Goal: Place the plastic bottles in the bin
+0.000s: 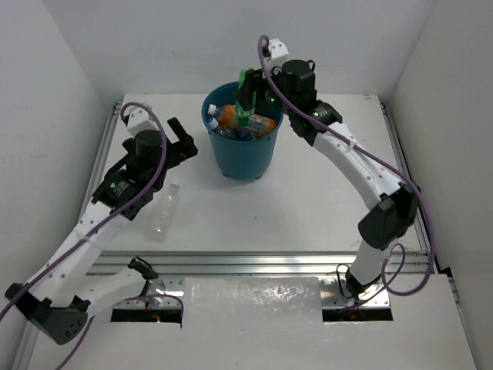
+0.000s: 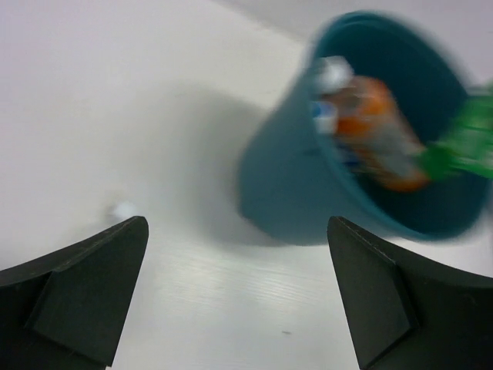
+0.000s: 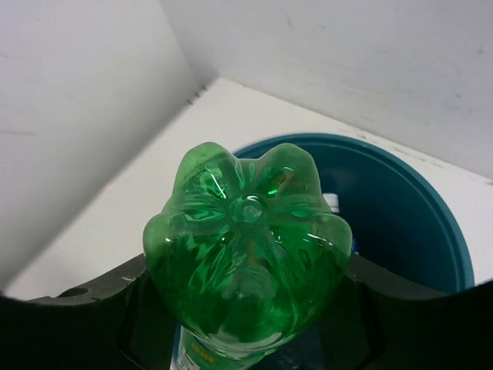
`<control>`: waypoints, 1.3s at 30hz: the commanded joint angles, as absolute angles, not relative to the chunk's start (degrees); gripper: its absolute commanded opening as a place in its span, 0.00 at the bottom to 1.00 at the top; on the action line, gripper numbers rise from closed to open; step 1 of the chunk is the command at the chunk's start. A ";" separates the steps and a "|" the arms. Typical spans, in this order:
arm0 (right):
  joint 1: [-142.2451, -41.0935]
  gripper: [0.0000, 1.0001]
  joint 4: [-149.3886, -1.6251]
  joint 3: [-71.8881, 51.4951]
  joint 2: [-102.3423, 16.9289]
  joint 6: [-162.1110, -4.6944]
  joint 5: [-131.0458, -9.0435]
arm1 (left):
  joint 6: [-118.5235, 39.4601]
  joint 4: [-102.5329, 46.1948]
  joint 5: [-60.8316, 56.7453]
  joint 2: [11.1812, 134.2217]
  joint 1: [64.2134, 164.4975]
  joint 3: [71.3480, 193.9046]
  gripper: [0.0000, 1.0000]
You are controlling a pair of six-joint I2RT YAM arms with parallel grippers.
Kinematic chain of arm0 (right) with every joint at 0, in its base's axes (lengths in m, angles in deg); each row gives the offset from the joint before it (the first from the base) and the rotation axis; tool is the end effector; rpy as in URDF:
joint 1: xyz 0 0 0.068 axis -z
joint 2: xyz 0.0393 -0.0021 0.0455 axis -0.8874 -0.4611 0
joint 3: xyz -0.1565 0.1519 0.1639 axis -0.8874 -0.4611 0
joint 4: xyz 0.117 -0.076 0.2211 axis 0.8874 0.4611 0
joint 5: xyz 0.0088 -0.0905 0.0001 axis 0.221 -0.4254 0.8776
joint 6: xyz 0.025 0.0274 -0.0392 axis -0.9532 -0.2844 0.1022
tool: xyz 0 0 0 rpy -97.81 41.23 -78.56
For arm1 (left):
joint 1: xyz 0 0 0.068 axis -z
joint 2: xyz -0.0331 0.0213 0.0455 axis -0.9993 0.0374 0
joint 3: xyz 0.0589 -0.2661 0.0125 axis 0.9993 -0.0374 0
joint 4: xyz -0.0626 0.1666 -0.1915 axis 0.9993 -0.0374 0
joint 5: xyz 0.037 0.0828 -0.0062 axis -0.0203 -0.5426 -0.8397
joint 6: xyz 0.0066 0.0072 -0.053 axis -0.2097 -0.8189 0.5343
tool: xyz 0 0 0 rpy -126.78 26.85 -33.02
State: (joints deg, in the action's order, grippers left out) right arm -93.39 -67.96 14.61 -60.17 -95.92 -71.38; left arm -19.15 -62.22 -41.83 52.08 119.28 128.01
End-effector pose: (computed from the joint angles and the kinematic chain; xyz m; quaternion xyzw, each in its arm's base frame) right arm 0.3507 0.2140 0.4308 -0.1111 0.7361 0.3197 0.5862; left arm 0.1736 -0.0842 0.4076 -0.1610 0.7836 -0.1046 0.5908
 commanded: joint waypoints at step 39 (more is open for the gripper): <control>-92.69 0.99 -59.48 -17.08 -17.88 -96.70 -53.70 | -29.49 -67.62 -17.97 83.44 100.59 115.38 0.05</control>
State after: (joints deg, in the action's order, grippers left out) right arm -92.78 -55.70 -13.78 -20.13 -93.10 -57.41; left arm -29.90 -68.84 -23.01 87.09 100.19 113.73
